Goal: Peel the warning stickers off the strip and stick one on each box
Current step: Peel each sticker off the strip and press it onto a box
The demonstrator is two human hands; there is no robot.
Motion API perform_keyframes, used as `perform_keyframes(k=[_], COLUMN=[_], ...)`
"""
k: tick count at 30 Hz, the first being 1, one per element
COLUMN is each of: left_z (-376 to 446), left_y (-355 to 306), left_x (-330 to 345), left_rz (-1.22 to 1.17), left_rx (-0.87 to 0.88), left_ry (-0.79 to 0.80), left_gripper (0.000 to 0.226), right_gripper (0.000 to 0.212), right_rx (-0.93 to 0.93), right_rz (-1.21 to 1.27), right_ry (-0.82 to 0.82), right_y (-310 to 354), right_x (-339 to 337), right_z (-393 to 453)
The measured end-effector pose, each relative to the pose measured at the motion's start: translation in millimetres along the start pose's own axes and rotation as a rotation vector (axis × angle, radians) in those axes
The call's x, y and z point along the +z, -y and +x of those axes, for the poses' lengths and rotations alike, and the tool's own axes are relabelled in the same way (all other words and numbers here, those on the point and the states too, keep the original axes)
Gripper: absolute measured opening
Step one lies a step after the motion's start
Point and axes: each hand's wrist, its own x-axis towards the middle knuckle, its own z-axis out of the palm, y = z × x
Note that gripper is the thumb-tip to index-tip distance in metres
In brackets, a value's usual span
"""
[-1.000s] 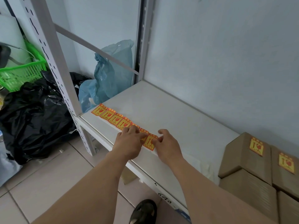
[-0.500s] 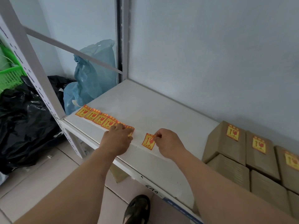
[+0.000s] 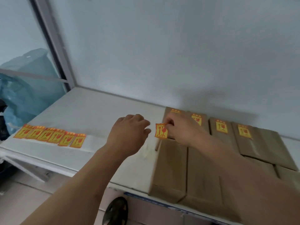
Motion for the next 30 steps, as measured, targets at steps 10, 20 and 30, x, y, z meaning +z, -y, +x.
perform_keyframes(k=[10, 20, 30], left_z=[56.0, 75.3, 76.2], left_y=[-156.7, -276.1, -323.6], left_x=[26.0, 62.6, 94.6], left_rz=[-0.093, -0.182, -0.151], left_rx=[0.191, 0.394, 0.522], left_ry=[0.056, 0.146, 0.181], left_gripper=[0.031, 0.036, 0.042], right_gripper=[0.004, 0.007, 0.01], right_rx=[0.222, 0.391, 0.43], right_rz=[0.245, 0.376, 0.437], right_ry=[-0.192, -0.28, -0.293], right_y=[-151.0, -259.6, -315.9], right_x=[-65.6, -103.1, -108.5], right_z=[-70.8, -106.9, -99.1])
